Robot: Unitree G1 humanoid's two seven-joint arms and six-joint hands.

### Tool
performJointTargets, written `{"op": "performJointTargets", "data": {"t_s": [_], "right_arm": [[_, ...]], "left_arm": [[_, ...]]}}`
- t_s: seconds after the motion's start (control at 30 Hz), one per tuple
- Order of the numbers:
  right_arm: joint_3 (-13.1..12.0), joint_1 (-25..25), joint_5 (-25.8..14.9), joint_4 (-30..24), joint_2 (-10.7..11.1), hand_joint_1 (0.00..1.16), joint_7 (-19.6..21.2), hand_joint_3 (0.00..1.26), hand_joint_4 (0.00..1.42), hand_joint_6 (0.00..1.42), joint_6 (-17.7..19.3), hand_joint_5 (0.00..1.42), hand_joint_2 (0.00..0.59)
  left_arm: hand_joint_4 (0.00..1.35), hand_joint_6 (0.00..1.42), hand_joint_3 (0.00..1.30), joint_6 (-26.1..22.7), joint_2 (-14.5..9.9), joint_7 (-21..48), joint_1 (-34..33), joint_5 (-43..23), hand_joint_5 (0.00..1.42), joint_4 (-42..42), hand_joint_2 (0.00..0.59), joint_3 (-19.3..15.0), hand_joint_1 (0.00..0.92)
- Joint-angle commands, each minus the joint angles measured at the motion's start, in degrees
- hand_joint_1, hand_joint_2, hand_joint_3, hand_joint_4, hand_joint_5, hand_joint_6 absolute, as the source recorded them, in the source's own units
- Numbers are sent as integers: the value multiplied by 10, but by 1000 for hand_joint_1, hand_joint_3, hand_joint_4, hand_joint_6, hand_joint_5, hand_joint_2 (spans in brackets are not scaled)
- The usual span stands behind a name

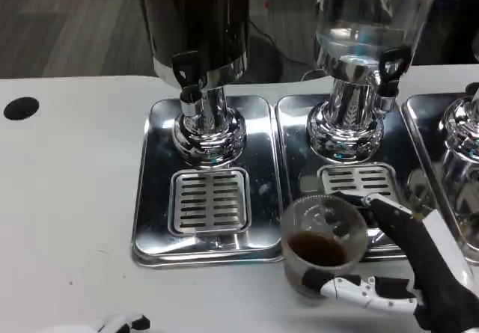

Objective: Grasp the cup under the faucet to collect the drink, then remove the cup.

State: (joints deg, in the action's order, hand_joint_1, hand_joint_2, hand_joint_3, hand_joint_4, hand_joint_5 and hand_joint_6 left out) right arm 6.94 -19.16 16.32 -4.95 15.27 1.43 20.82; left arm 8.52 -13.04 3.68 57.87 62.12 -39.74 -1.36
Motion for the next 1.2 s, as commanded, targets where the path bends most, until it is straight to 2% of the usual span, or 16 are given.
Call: {"op": "performJointTargets", "data": {"t_s": [0.03, 0.23, 0.43, 0.83, 1.2], "right_arm": [[-20, -16, -14, 3, 11, 736, 2, 447, 496, 301, 61, 473, 92], [-35, -37, -15, 25, 16, 729, 3, 447, 496, 303, 102, 474, 94], [-38, -45, -16, 39, 10, 725, 0, 447, 496, 304, 124, 474, 97], [-8, -49, 7, 39, -10, 723, 2, 447, 496, 309, 130, 474, 98], [16, -27, 30, 57, -34, 722, 9, 452, 496, 307, 125, 474, 98]], "left_arm": [[241, 514, 310, -9, -2, 6, 1, 13, 335, -5, 125, 6, 0], [240, 515, 306, -12, -1, 5, 2, 17, 335, -7, 125, 14, 0], [240, 515, 306, -14, -2, 2, 10, 19, 335, -14, 125, 17, 0], [240, 515, 306, -7, -5, -13, 28, 4, 335, -17, 125, -2, 0], [240, 515, 306, -2, -10, -9, 17, -14, 335, -22, 125, -29, 0]]}}
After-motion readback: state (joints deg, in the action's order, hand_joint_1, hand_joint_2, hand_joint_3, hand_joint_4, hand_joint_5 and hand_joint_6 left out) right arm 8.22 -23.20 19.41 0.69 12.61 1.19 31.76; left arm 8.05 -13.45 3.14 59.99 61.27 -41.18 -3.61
